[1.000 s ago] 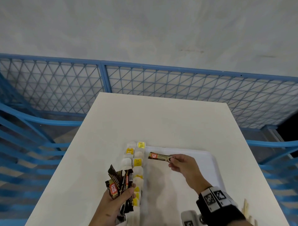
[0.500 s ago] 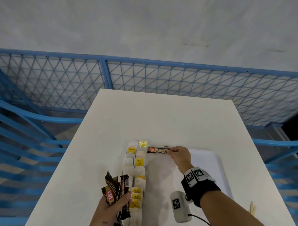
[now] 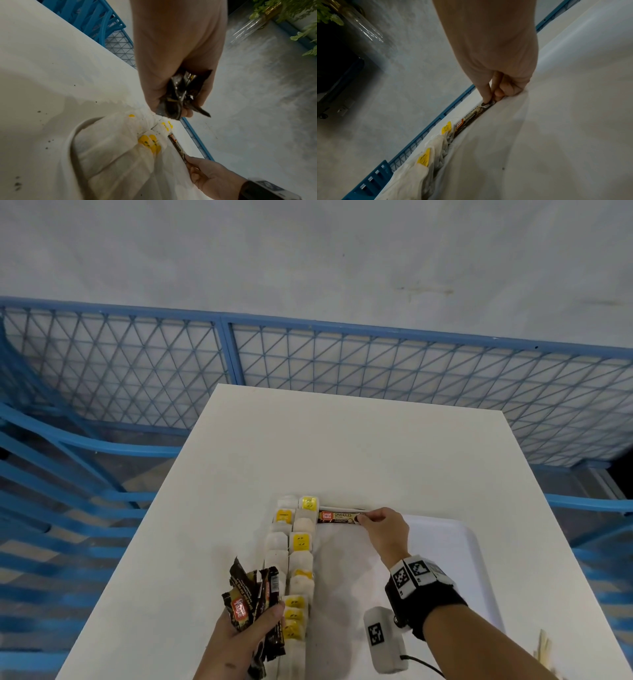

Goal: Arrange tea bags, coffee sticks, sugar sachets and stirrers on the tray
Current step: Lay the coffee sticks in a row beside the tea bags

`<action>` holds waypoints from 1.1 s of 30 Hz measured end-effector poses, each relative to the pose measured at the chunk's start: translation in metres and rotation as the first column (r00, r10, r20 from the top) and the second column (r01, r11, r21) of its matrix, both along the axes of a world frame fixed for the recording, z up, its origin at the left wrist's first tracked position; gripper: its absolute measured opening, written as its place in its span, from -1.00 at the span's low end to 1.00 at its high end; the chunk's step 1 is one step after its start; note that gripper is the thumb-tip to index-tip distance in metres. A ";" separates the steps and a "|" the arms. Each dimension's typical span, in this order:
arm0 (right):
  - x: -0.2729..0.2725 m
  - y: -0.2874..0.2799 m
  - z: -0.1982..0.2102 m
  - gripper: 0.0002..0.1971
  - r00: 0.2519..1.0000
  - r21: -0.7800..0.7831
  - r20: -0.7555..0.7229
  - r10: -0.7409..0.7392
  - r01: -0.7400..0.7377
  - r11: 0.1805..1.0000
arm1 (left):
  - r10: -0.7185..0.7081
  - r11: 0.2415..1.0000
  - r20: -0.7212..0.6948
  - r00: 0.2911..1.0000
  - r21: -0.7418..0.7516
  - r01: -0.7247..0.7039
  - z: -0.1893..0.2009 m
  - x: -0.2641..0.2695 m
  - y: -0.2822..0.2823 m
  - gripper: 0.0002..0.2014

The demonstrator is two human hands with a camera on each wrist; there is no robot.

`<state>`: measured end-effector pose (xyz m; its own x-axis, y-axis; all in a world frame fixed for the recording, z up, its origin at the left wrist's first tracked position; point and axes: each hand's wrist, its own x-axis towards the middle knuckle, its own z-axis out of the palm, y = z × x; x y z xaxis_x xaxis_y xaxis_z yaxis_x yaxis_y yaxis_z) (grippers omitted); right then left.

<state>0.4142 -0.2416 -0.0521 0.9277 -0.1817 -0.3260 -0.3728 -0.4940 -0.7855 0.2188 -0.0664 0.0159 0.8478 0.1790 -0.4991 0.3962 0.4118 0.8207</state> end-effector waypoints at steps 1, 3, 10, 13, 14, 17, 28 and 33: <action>-0.002 0.000 0.003 -0.88 1.000 0.017 0.010 -0.013 0.013 1.000 | 0.000 1.000 0.006 1.000 -0.006 0.000 0.000 0.000 0.000 0.05; -0.009 -0.001 0.010 -0.88 0.999 0.045 0.041 -0.026 0.025 0.999 | 0.011 1.000 0.011 1.000 -0.023 -0.011 0.004 0.001 -0.003 0.11; -0.074 0.012 0.059 -0.86 0.934 0.194 0.063 0.352 -0.358 0.913 | 0.007 1.000 0.082 0.997 0.011 -0.008 0.013 0.003 -0.010 -0.47; -0.106 0.012 0.082 -0.80 0.779 0.380 -0.032 0.626 -0.570 0.728 | 0.028 0.999 0.082 0.996 0.014 -0.029 0.016 0.002 -0.013 -0.50; -0.115 0.011 0.087 -0.79 0.740 0.413 -0.037 0.671 -0.600 0.685 | 0.021 1.000 0.082 0.996 0.018 -0.023 0.018 0.001 -0.014 -0.45; -0.134 0.010 0.088 -0.76 0.723 0.388 0.058 0.689 -0.652 0.652 | 0.038 0.999 0.055 0.998 -0.020 -0.037 0.021 -0.001 -0.016 -0.52; -0.148 -0.004 0.087 -0.86 0.813 0.321 0.271 0.515 -0.581 0.748 | 0.197 0.978 0.013 0.980 -0.068 -0.196 0.030 -0.006 -0.021 -0.92; -0.145 -0.018 0.087 -0.90 0.744 0.206 0.472 0.473 -0.615 0.761 | 0.196 0.980 0.023 0.980 -0.053 -0.194 0.032 -0.009 -0.017 -0.74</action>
